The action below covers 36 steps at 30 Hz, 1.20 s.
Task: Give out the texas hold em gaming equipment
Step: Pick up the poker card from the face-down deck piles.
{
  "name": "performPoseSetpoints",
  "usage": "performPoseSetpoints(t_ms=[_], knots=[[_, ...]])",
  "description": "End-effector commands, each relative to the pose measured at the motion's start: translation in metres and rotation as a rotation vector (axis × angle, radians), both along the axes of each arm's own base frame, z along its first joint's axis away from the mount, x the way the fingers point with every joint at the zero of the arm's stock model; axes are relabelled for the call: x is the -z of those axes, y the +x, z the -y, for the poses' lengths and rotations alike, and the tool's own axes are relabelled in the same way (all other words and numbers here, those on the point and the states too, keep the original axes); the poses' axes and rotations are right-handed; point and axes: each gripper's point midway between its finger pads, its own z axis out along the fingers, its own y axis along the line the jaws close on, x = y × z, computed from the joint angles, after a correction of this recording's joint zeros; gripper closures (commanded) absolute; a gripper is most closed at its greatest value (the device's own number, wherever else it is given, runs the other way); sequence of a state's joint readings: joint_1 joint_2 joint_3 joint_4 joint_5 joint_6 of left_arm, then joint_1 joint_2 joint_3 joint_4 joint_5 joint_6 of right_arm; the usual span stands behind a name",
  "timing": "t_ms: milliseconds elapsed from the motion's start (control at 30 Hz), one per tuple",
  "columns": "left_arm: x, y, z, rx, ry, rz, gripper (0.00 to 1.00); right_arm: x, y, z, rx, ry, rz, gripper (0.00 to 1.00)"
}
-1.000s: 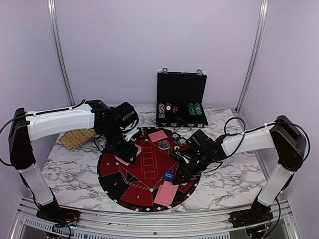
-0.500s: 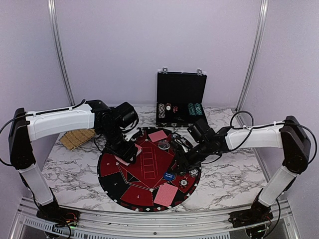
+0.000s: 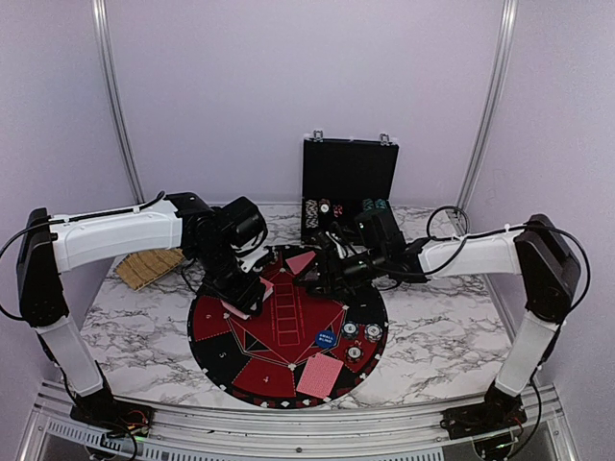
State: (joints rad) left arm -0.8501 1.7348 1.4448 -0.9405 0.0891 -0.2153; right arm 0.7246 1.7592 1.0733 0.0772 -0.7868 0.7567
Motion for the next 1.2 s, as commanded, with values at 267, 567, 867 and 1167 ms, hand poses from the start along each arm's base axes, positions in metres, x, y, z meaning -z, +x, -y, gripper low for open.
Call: performPoseSetpoints(t_ms=[267,567,867,1167], knots=[[-0.012,0.0,0.002,0.021,-0.023,0.019,0.59,-0.042,0.013,-0.041,-0.026,0.146,0.012,0.27],[-0.011,0.0,0.002,0.02,-0.021,0.016,0.59,-0.041,0.011,-0.045,-0.039,0.148,0.006,0.28],[-0.011,0.001,0.003,0.02,-0.022,0.015,0.59,-0.04,0.009,-0.05,-0.049,0.15,0.003,0.28],[-0.012,0.0,0.004,0.024,-0.026,0.014,0.59,-0.028,0.009,-0.054,-0.049,0.141,-0.019,0.3]])
